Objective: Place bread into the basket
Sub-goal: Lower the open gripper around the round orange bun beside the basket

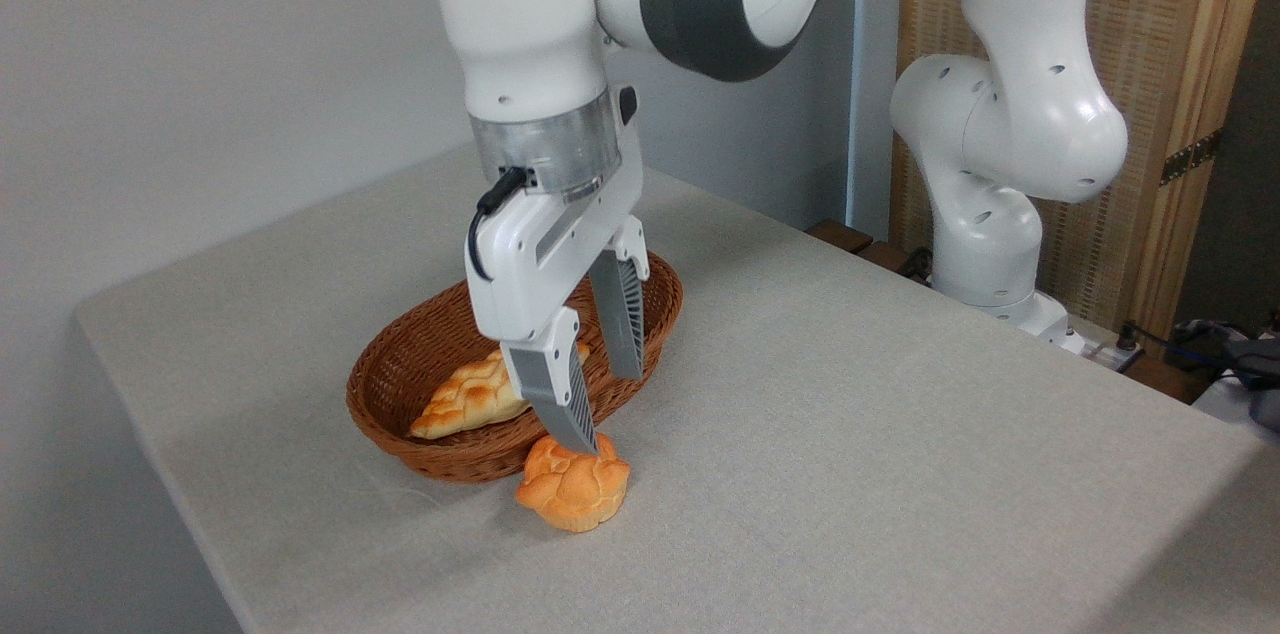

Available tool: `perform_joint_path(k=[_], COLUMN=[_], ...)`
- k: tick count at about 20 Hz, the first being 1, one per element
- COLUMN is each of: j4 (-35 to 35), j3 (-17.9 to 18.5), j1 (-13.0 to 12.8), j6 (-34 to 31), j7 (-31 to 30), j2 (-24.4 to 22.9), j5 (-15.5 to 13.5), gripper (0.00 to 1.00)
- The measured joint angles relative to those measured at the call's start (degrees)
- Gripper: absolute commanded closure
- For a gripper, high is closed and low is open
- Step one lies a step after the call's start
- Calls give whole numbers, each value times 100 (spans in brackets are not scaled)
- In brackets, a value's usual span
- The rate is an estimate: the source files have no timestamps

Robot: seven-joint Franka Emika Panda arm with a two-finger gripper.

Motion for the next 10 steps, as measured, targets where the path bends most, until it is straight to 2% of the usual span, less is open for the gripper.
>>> perform_joint_path(k=[3,10], j4=[-67,-125], j3=[-11,-67], j1=[-11,-118], j6=[115,599], j7=[356,644], j2=[97,463], j5=[28,29], gripper=[0,0])
